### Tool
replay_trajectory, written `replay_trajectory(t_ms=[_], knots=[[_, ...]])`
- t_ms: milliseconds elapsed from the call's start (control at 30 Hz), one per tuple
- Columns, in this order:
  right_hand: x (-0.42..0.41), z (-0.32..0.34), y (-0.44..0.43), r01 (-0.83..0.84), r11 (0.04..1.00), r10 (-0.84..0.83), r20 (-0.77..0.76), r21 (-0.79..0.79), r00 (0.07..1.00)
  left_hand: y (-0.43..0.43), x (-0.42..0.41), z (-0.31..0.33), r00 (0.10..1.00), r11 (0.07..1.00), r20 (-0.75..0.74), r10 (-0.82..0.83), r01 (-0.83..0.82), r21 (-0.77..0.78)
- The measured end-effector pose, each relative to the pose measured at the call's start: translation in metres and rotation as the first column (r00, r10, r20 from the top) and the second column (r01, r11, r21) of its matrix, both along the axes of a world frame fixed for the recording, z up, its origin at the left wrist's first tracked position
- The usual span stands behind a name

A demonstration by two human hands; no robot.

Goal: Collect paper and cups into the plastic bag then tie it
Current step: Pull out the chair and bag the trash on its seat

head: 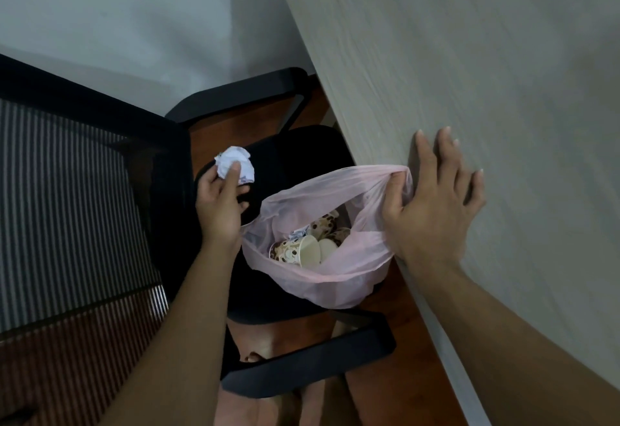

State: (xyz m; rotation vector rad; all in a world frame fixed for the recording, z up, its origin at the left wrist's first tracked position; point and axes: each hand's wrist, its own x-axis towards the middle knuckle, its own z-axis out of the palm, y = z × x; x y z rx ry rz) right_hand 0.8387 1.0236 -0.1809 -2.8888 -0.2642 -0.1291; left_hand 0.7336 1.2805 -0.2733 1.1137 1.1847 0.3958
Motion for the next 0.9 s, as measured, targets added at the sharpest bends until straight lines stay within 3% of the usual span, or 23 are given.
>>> replay_trajectory(t_ms=[100, 167, 267, 367, 500, 633, 700, 733, 833, 900], knots=[[-0.001, 0.001, 0.001, 0.003, 1.0, -0.003, -0.004, -0.001, 1.0, -0.018, -0.01, 0.051, 0.957, 0.976, 0.276, -0.093, 0.143, -0.167], [-0.001, 0.001, 0.001, 0.004, 1.0, -0.004, -0.001, -0.005, 1.0, -0.034, -0.016, 0.068, 0.894, 0.916, 0.334, -0.299, 0.367, -0.164], [-0.001, 0.001, 0.002, 0.015, 1.0, -0.015, 0.012, 0.004, 1.0, -0.054, -0.019, 0.066, 0.743, 0.74, 0.179, -0.645, 0.666, -0.098], [-0.001, 0.0, 0.001, 0.015, 1.0, -0.015, 0.016, 0.006, 1.0, -0.068, -0.015, 0.052, 0.665, 0.667, -0.052, -0.745, 0.741, -0.084], [-0.002, -0.001, 0.001, 0.018, 1.0, -0.019, 0.021, 0.014, 1.0, -0.059, -0.017, 0.033, 0.589, 0.632, -0.318, -0.743, 0.774, -0.04], [-0.002, -0.002, 0.001, 0.023, 1.0, -0.024, 0.026, 0.021, 0.999, -0.043, -0.027, 0.016, 0.786, 0.764, -0.421, -0.454, 0.586, 0.271], [-0.002, -0.003, 0.0, 0.019, 1.0, -0.02, 0.018, 0.021, 1.0, -0.04, -0.032, 0.004, 0.828, 0.771, -0.479, -0.291, 0.5, 0.396], [-0.002, -0.003, -0.001, 0.017, 1.0, -0.018, 0.016, 0.02, 1.0, -0.039, -0.035, -0.002, 0.797, 0.775, -0.542, -0.265, 0.511, 0.372], [0.0, -0.005, -0.002, 0.015, 1.0, -0.015, 0.012, 0.023, 1.0, -0.037, -0.045, -0.024, 0.632, 0.824, -0.666, -0.395, 0.565, 0.047], [0.0, -0.007, -0.003, 0.018, 1.0, -0.018, 0.002, 0.021, 1.0, -0.037, -0.052, -0.033, 0.628, 0.813, -0.62, -0.47, 0.581, -0.028]])
